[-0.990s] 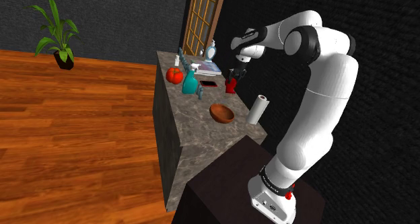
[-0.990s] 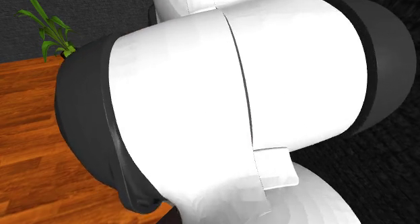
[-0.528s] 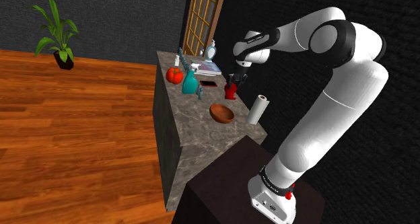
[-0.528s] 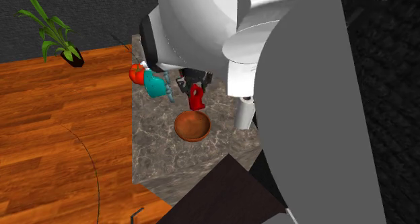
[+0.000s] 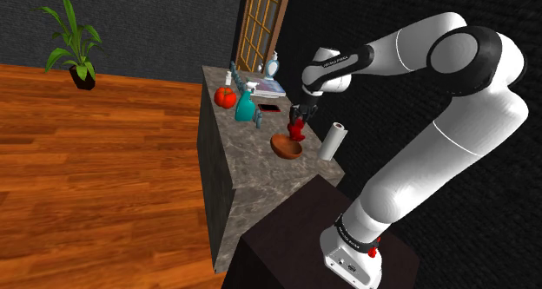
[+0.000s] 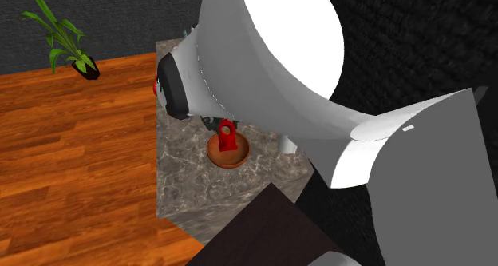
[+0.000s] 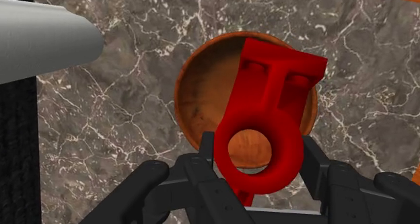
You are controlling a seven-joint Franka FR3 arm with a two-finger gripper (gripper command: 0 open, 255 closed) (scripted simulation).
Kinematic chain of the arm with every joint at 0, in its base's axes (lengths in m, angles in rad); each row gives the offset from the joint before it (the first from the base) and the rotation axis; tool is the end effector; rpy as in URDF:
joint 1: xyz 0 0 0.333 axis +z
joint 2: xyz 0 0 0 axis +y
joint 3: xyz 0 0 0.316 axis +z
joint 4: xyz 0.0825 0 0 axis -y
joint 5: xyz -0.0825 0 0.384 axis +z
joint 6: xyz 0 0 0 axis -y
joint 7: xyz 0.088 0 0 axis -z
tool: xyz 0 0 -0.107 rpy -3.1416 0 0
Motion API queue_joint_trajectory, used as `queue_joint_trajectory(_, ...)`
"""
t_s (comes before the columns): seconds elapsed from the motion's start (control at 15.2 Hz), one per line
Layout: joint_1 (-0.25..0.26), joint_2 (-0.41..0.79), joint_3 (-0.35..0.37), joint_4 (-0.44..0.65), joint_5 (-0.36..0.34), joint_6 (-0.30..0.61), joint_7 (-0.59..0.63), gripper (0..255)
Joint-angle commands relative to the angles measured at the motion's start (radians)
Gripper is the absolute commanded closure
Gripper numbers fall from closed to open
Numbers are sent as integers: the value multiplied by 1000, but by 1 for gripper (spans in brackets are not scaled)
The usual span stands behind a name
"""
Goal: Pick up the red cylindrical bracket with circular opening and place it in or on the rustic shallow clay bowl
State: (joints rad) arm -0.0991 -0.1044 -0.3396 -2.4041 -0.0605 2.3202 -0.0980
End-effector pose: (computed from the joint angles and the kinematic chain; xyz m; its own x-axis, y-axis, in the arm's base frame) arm 0.4349 -0.2051 0.3536 0.9557 -0.2938 0.0140 -0.2940 -0.9557 0.0116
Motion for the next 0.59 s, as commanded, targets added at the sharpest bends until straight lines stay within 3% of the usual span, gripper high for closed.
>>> queue_joint_trajectory(0.0, 1, 14, 0, -14, 5, 28, -1, 255)
queue_joint_trajectory(0.53, 4, 99, -4, -49, 42, 144, -28, 255)
